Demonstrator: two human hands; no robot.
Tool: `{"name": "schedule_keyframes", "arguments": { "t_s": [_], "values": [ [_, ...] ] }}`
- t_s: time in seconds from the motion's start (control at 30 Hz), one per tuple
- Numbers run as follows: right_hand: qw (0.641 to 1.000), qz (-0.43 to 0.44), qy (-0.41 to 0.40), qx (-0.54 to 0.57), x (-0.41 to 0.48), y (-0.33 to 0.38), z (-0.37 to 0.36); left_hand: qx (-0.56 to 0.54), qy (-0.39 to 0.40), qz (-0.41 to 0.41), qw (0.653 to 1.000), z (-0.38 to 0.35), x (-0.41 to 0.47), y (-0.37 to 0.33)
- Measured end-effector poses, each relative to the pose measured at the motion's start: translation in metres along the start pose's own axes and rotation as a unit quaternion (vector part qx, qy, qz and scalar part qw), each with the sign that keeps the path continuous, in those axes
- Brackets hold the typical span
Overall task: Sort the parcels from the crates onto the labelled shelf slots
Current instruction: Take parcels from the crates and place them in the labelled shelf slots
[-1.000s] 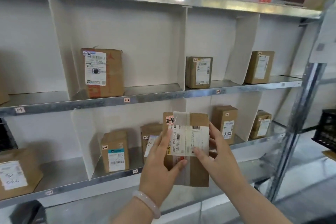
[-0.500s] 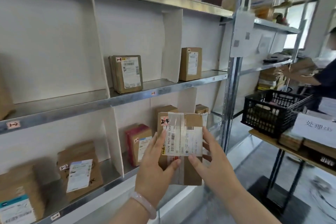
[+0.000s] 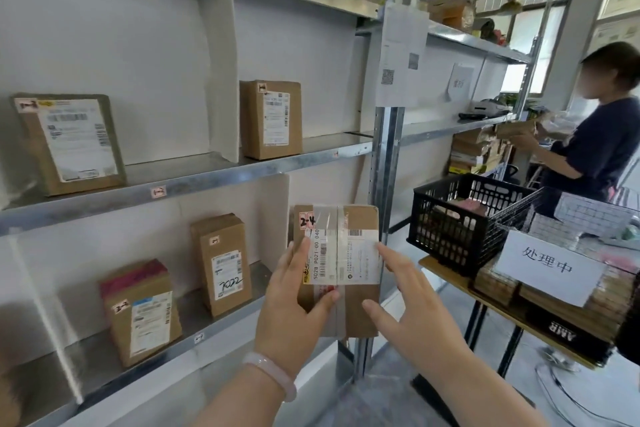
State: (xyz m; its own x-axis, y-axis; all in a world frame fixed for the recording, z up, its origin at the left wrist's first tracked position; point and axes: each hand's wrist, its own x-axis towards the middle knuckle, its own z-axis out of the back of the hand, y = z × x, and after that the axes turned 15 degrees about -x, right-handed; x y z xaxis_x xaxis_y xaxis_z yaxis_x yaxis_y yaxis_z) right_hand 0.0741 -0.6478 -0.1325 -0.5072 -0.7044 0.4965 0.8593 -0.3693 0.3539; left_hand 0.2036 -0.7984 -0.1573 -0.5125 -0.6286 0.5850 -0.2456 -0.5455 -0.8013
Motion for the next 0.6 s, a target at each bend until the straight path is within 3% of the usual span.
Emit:
{"name": "schedule_keyframes", "arguments": {
  "t_s": [0.33, 0.6],
  "values": [
    [0.996, 0.007, 0.053, -0.076, 0.034, -0.089, -0.03, 0.014, 0.024, 0.033, 0.999, -0.074, 0.046, 0.063],
    [0.983, 0.018, 0.084, -0.16, 0.111, -0.151, -0.07, 0.022, 0.025, 0.062, 0.998, -0.121, 0.116, 0.144]
  ]
}}
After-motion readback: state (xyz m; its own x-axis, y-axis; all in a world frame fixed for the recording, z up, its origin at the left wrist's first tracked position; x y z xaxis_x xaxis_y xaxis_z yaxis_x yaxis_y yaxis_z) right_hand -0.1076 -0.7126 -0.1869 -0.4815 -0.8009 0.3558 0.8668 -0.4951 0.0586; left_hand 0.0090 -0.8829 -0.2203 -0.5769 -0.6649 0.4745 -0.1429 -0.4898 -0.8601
